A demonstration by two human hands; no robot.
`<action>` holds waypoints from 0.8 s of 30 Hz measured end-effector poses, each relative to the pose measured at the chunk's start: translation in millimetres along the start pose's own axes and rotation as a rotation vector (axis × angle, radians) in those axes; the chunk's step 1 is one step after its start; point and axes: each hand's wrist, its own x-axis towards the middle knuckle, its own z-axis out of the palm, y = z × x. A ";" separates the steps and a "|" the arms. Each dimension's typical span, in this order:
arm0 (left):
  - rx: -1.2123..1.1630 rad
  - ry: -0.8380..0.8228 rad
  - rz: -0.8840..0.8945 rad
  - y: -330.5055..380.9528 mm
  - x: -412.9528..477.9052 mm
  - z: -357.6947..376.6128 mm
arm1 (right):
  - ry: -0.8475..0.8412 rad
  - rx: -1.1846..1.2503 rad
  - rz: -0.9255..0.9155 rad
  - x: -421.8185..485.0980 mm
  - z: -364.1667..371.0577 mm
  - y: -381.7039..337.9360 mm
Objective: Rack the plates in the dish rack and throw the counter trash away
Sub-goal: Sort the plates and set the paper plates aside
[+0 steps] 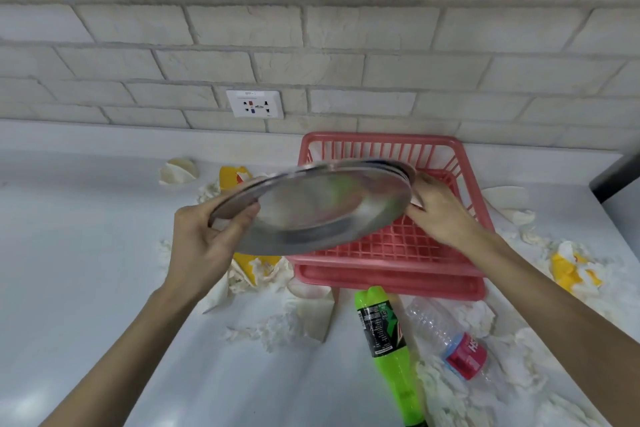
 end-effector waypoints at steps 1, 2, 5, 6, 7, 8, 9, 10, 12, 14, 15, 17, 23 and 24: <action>-0.024 0.037 -0.061 -1.5 0.9 -0.7 | 0.018 -0.013 0.008 -1.9 -0.5 -4.1; -0.046 0.070 -0.108 -3.2 1.6 -2.4 | 0.042 -0.028 0.016 -3.9 -2.0 -8.6; -0.124 0.142 -0.221 -7.6 2.1 -10.3 | 0.132 -0.039 -0.019 -11.5 -4.5 -17.4; -0.154 0.165 -0.252 -9.7 1.8 -12.8 | 0.155 -0.020 -0.037 -14.7 -6.3 -21.4; -0.175 0.185 -0.276 -12.3 0.9 -14.9 | 0.180 0.008 -0.054 -17.8 -7.1 -25.2; -0.190 0.202 -0.296 -14.6 -0.3 -16.5 | 0.206 0.042 -0.079 -21.8 -8.2 -30.5; -0.205 0.216 -0.316 -16.1 -1.7 -18.0 | 0.228 0.083 -0.100 -25.9 -9.5 -37.2; -0.220 0.227 -0.336 -17.2 -2.9 -19.0 | 0.246 0.125 -0.123 -29.6 -10.6 -44.0; -0.252 0.252 -0.372 -19.1 -7.2 -22.5 | 0.264 0.210 -0.179 -35.6 -11.9 -61.4; -0.285 0.281 -0.424 -22.0 -13.3 -27.6 | 0.268 0.296 -0.231 -38.1 -11.2 -76.7; -0.305 0.298 -0.454 -24.0 -17.4 -31.2 | 0.252 0.339 -0.243 -37.7 -10.0 -83.6; -0.330 0.335 -0.510 -27.0 -27.1 -39.8 | 0.194 0.418 -0.249 -33.6 -5.3 -97.3; -0.310 0.431 -0.615 -33.4 -56.4 -67.5 | 0.081 0.523 -0.290 -16.2 23.8 -148.9; -0.309 0.443 -0.625 -35.5 -59.8 -73.6 | 0.064 0.542 -0.289 -13.5 29.7 -159.2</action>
